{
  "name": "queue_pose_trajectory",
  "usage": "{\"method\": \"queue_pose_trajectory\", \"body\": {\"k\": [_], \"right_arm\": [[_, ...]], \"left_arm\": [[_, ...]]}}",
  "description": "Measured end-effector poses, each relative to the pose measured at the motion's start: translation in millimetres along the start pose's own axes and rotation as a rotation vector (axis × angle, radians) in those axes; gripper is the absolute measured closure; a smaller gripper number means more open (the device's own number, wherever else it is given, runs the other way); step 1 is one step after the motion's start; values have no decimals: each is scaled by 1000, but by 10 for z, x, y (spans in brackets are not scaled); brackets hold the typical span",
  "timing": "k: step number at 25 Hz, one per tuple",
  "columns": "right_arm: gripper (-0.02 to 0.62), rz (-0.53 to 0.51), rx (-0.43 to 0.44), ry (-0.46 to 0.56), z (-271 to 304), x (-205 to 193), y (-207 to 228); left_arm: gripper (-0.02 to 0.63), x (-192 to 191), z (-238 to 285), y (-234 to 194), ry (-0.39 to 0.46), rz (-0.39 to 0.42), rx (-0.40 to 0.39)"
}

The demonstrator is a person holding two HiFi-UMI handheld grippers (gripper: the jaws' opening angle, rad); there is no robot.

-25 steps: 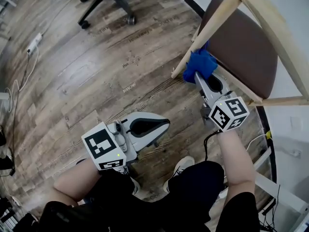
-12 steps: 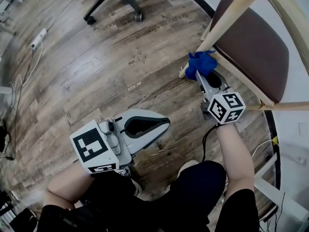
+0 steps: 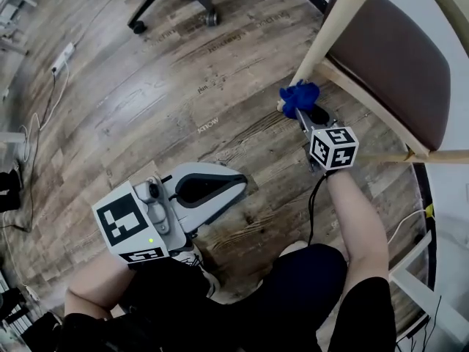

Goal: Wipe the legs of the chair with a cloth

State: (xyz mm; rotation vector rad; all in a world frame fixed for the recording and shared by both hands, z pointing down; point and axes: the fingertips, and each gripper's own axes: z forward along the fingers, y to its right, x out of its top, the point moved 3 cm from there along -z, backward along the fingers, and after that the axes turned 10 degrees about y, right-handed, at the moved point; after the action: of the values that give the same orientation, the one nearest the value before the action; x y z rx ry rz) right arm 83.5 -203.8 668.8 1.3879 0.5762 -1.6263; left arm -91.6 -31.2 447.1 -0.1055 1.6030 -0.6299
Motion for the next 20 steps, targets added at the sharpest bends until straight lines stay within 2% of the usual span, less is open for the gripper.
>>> {"method": "queue_pose_trajectory", "body": {"k": [7,17,20], "right_arm": [[508,13,-33,-143,239,-748,223],[506,0,-62,-343,560,-1471,370],[506,3,-76,-380,609,-1567,348]], "left_arm": [[600,-84,-98,-130,-29,-6,56],[600,-127,-367,-192,-52,-9,131],[601,-127,-441,-192,-55,-6,143]]}}
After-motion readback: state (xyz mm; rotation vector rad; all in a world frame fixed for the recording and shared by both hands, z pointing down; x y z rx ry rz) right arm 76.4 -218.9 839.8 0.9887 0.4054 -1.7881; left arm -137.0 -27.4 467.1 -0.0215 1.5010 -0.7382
